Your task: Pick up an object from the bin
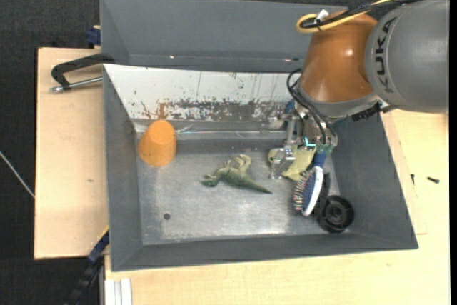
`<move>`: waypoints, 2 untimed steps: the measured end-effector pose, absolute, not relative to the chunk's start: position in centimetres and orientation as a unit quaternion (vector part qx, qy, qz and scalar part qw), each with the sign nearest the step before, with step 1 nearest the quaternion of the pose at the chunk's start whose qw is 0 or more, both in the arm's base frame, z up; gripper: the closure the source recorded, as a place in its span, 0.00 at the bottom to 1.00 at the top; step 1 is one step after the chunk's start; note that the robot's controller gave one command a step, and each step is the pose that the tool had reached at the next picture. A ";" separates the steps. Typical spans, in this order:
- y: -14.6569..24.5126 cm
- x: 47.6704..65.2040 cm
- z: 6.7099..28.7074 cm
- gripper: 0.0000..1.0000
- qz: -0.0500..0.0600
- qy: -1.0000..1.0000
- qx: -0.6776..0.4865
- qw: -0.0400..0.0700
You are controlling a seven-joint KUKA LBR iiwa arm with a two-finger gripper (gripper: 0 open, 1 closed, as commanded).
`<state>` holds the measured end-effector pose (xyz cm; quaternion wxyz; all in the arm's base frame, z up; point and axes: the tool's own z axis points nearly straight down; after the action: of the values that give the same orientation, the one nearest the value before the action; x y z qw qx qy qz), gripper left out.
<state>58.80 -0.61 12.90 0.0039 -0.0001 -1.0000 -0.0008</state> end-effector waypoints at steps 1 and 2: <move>5.5 58.9 8.4 0.00 0.000 -0.999 -0.033 -0.003; 8.4 59.2 10.2 0.00 -0.002 -0.995 -0.100 -0.004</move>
Offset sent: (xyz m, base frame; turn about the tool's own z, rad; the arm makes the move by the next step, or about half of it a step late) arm -0.0037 0.0699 -0.0590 0.0641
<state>59.15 8.45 10.20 -0.0039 -0.1004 -0.9949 -0.0021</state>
